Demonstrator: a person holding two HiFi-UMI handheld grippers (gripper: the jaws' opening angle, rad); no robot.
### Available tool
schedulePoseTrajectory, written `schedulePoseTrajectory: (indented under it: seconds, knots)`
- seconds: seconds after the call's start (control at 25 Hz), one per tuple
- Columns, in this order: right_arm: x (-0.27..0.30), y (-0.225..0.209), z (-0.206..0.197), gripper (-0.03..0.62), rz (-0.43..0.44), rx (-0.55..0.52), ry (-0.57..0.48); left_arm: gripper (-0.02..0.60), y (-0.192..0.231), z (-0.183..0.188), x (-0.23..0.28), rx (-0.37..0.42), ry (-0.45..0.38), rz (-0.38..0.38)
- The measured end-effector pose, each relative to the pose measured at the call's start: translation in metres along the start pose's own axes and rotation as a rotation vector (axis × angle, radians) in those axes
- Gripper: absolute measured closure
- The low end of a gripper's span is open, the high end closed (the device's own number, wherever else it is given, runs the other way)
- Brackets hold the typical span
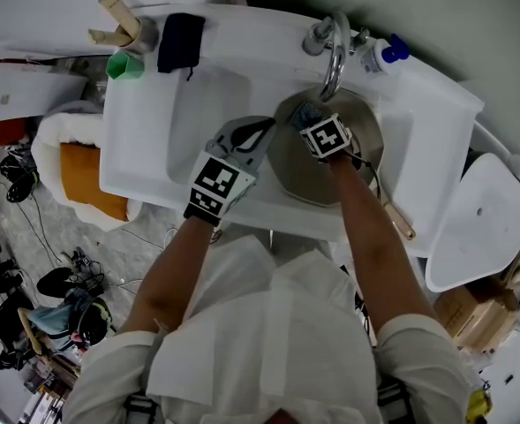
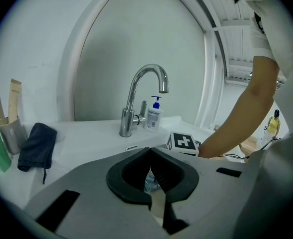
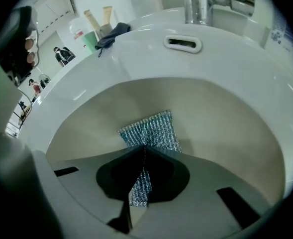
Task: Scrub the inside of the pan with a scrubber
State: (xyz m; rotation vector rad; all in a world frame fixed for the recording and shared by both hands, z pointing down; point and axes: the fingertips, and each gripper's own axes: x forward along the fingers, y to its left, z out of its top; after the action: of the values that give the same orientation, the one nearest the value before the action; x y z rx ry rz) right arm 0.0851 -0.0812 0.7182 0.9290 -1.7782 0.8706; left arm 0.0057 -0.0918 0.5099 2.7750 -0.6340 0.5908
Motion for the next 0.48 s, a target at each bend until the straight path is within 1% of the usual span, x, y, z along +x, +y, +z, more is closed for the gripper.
schedulePoseTrajectory:
  seconds: [0.08,0.2,0.32,0.48]
  knots:
    - [-0.002,-0.005,-0.004,0.58,0.006,0.038,0.015,0.565,-0.001,-0.001,0.002,0.0,0.005,-0.005]
    - [-0.008,-0.022,-0.007,0.58,-0.029,0.06,0.021,0.565,-0.002,0.002,0.005,0.004,0.005,-0.01]
    - [-0.019,-0.048,-0.018,0.58,-0.119,0.063,0.05,0.565,-0.004,0.003,0.007,0.006,0.001,-0.014]
    - [-0.028,-0.057,-0.04,0.58,-0.131,0.101,0.106,0.565,-0.003,0.0,0.008,-0.002,0.007,-0.013]
